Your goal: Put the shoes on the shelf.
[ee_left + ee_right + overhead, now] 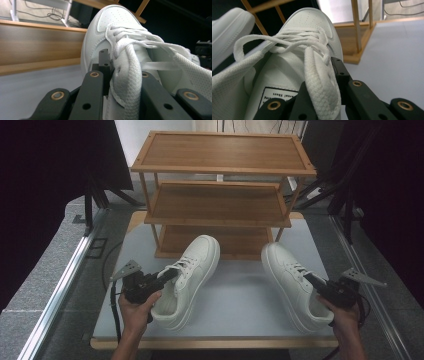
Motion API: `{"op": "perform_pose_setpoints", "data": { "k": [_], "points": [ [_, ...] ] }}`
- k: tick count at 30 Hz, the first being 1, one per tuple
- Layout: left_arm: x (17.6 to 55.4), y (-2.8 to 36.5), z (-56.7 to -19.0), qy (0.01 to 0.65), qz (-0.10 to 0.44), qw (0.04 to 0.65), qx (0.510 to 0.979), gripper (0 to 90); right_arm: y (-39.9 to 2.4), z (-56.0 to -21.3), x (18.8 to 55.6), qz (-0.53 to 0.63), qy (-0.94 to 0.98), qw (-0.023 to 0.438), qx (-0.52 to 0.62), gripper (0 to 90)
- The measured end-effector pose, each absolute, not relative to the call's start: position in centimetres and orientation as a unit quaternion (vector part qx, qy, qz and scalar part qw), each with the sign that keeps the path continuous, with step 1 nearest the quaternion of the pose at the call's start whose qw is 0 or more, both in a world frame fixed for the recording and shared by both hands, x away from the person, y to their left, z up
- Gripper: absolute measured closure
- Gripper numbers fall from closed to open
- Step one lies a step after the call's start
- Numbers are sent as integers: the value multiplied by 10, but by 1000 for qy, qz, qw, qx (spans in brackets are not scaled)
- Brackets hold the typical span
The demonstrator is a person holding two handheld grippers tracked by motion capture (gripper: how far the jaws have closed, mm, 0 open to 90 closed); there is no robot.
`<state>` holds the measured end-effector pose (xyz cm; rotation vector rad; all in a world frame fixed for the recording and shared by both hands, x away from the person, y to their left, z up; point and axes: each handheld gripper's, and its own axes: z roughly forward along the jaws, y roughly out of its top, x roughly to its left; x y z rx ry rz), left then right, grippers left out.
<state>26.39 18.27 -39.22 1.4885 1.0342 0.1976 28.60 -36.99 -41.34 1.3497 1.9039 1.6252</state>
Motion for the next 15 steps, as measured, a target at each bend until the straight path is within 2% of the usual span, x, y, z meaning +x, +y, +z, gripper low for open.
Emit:
{"op": "perform_pose_setpoints", "data": {
  "k": [15],
  "points": [
    [271, 190, -368, 433, 88, 638, 631, 826, -357, -392, 281, 602, 624, 150, 475, 842]
  ]
}}
